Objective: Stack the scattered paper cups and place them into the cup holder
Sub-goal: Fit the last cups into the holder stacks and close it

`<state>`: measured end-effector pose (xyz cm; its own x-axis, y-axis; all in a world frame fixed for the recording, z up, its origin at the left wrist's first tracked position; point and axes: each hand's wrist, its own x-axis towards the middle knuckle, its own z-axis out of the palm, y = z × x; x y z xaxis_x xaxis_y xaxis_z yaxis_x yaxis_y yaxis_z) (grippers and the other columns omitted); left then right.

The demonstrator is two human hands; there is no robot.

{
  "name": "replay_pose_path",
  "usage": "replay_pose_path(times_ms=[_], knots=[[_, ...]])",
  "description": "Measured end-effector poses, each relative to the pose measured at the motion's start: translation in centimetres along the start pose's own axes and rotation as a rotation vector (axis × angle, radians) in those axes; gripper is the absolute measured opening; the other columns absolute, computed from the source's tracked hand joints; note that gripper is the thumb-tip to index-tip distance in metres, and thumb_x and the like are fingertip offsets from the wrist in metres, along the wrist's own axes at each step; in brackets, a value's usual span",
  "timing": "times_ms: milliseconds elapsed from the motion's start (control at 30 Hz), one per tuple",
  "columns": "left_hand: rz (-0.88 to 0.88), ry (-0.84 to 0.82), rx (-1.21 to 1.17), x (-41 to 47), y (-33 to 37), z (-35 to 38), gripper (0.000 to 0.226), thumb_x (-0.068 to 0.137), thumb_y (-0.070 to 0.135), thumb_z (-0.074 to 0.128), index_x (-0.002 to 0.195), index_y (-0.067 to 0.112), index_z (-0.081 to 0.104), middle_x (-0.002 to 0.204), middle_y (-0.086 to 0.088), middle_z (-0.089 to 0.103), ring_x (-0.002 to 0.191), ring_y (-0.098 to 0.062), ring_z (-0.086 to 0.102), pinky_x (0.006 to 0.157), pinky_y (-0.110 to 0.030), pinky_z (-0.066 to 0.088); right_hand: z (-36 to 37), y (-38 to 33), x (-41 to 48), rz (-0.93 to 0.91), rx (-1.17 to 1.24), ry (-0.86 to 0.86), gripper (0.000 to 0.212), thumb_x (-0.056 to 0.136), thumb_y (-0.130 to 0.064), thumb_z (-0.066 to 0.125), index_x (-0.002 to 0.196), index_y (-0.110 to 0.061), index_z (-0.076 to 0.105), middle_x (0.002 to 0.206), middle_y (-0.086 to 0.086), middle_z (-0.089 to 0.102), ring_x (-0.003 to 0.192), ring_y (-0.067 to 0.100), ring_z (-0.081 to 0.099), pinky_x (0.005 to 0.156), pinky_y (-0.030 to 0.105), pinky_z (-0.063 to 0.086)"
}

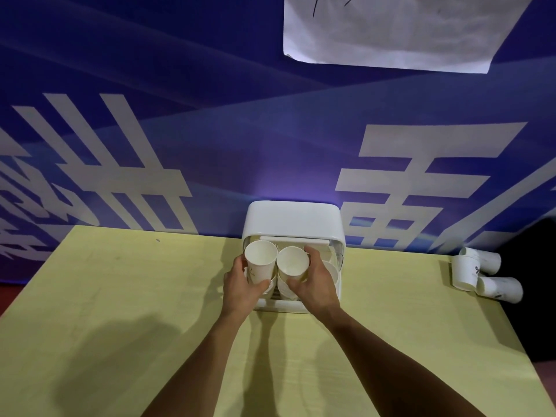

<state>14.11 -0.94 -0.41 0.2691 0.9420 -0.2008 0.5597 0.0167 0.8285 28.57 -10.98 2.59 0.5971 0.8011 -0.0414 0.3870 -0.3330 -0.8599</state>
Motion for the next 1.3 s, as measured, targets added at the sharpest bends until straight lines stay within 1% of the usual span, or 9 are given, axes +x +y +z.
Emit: replay_pose_path(times_ms=[100,233,333,633,800,933,1133,1200,1300], knots=[[0.001,-0.005,-0.009,0.2,-0.4,0.2,0.084,0.062,0.029,0.09,0.133,0.025,0.046,0.129,0.001,0.057,0.125,-0.023,0.048,0.1,-0.045,0.048,0.2,0.2,0.1,0.003,-0.015,0.009,0.079,0.074,-0.039,0.085,0.138,-0.033,0.038,0.128,-0.015,0.055,0.11,0.007,0.051,0.092,0.026,0.046],[0.006,0.007,-0.032,0.3,-0.4,0.4,0.079,0.064,0.035,0.089,0.131,0.025,0.049,0.124,0.005,0.058,0.123,-0.021,0.05,0.096,-0.04,0.048,0.1,0.4,0.0,0.0,-0.073,0.002,0.089,0.074,-0.041,0.084,0.146,-0.025,0.035,0.143,-0.006,0.051,0.126,0.016,0.049,0.103,0.031,0.043],[0.02,0.015,-0.03,0.5,-0.3,0.3,0.078,0.065,0.036,0.089,0.131,0.025,0.05,0.124,0.005,0.059,0.123,-0.021,0.051,0.097,-0.039,0.048,0.0,0.5,0.0,0.003,-0.099,0.001,0.092,0.073,-0.044,0.084,0.148,-0.025,0.034,0.146,-0.005,0.049,0.13,0.017,0.047,0.105,0.035,0.044],[0.065,0.006,-0.001,0.5,-0.2,0.5,0.085,0.063,0.037,0.091,0.137,0.029,0.05,0.125,0.009,0.061,0.122,-0.019,0.05,0.101,-0.043,0.048,0.2,0.9,-0.1,0.014,-0.138,0.006,0.088,0.073,-0.048,0.084,0.145,-0.028,0.038,0.144,-0.007,0.049,0.127,0.014,0.047,0.101,0.031,0.043],[0.057,0.009,0.014,0.6,-0.9,0.6,0.079,0.059,0.045,0.086,0.129,0.027,0.054,0.12,0.008,0.062,0.118,-0.02,0.053,0.097,-0.045,0.05,0.0,1.4,-0.4,0.009,-0.158,-0.003,0.081,0.072,-0.044,0.085,0.14,-0.029,0.041,0.137,-0.009,0.053,0.12,0.012,0.049,0.097,0.033,0.048],[0.073,0.017,0.007,0.4,-0.9,0.7,0.079,0.061,0.041,0.089,0.13,0.024,0.054,0.122,0.006,0.059,0.116,-0.018,0.053,0.097,-0.043,0.05,-0.3,1.7,-0.5,-0.011,-0.184,-0.01,0.076,0.073,-0.042,0.083,0.137,-0.027,0.044,0.135,-0.008,0.054,0.12,0.014,0.05,0.095,0.035,0.051],[0.105,0.024,-0.05,0.2,-0.8,0.4,0.084,0.06,0.041,0.091,0.133,0.031,0.05,0.129,0.008,0.052,0.115,-0.013,0.053,0.097,-0.035,0.05,-0.6,1.7,-0.5,-0.031,-0.212,-0.002,0.067,0.077,-0.034,0.081,0.134,-0.019,0.05,0.133,-0.004,0.055,0.12,0.016,0.05,0.095,0.029,0.046],[0.107,0.021,-0.042,0.2,-0.7,0.4,0.08,0.065,0.038,0.09,0.134,0.03,0.05,0.128,0.007,0.051,0.115,-0.014,0.053,0.097,-0.032,0.048,-0.6,1.7,-0.6,-0.041,-0.218,-0.005,0.064,0.078,-0.031,0.079,0.133,-0.016,0.052,0.132,-0.002,0.056,0.121,0.016,0.05,0.095,0.027,0.043],[0.115,0.02,0.002,0.2,-0.7,0.4,0.066,0.075,0.031,0.085,0.133,0.025,0.054,0.129,0.001,0.053,0.118,-0.019,0.052,0.096,-0.029,0.044,-0.7,1.9,-0.6,-0.046,-0.217,-0.008,0.062,0.078,-0.031,0.077,0.133,-0.016,0.052,0.132,-0.002,0.056,0.12,0.016,0.05,0.095,0.03,0.046]])
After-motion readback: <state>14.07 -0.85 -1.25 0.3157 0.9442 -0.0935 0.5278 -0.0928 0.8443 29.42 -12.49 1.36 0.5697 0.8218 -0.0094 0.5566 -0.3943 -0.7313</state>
